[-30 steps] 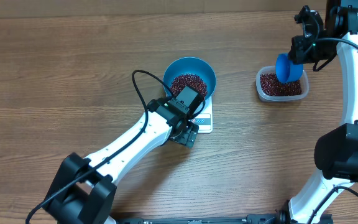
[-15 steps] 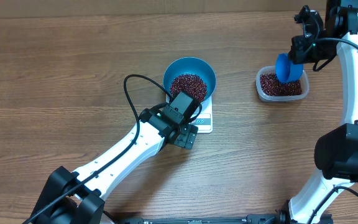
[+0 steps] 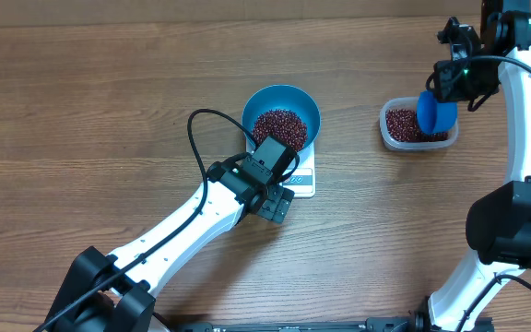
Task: Scoop item into bowl and weigh 150g on scale
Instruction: 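Dig the scoop into the red beans again with the right gripper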
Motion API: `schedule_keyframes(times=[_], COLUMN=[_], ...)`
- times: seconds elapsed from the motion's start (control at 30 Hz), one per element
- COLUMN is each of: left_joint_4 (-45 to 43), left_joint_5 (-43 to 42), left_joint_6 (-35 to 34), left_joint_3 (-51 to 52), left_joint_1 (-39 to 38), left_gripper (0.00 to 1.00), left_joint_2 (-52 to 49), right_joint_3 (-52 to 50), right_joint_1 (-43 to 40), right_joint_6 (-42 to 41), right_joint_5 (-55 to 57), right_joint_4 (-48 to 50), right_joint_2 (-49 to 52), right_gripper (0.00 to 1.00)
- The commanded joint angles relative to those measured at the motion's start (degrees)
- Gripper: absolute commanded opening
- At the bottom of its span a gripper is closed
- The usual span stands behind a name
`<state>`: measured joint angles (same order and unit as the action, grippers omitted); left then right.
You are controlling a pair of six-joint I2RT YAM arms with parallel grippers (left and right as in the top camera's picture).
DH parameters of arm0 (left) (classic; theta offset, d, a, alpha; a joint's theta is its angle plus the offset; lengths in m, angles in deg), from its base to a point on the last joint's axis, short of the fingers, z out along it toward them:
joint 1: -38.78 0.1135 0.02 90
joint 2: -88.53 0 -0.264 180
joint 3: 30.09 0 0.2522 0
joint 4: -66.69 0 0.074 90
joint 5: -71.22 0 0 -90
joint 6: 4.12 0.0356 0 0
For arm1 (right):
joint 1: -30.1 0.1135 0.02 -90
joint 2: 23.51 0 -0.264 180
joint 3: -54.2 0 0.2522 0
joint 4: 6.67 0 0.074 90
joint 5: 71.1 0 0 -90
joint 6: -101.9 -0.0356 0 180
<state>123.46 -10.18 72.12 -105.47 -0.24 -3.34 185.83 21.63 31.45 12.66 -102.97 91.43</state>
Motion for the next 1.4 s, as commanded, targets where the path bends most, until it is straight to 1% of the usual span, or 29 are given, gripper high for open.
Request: schedule_keyframes(times=[0.0,0.13,0.43,0.57,0.67,0.8,0.83,0.9,1.17,1.37], left_joint_4=[-0.2,-0.9,-2.2,-2.7,-2.7,-2.3,-2.3,-2.3,-2.5,-2.4], left_joint_5=[-0.3,1.2,0.7,0.6,0.5,0.4,0.4,0.4,0.6,0.6], left_joint_6=[-0.8,-2.6,-1.9,-1.8,-0.7,-0.2,-0.2,-0.2,-0.2,-0.2], left_joint_3=[0.4,0.4,0.4,0.4,0.4,0.6,0.7,0.9,0.9,0.9], left_joint_1=[0.1,0.8,1.2,1.2,1.2,1.2,1.2,1.2,1.2,1.2], left_gripper=[0.99,0.99,0.99,0.99,0.99,0.99,1.0,0.99,1.0,1.0], left_joint_2=[0.5,0.7,1.7,4.2,6.4,6.1,5.9,5.6,5.3,5.3], right_joint_3=[1.3,1.3,0.3,-3.6,-8.4,-13.0,-14.4,-15.9,-21.9,-21.9], right_joint_1=[0.2,0.9,3.5,5.0,6.6,7.2,7.2,7.2,7.2,7.2], right_joint_6=[0.0,0.0,-0.1,-0.1,-0.1,-0.2,-1.3,-2.3,-2.3,-7.7], right_joint_5=[4.0,6.8,11.4,13.5,17.9,19.1,19.1,17.6,-0.2,-1.5], right_joint_4=[0.1,0.3,1.0,3.3,8.0,12.7,14.0,15.2,19.3,19.3], right_joint_2=[0.3,0.3,0.3,0.3,0.3,0.3,0.3,0.3,0.4,0.4], right_gripper=[0.04,0.04,0.04,0.04,0.04,0.04,0.04,0.04,0.04,0.04])
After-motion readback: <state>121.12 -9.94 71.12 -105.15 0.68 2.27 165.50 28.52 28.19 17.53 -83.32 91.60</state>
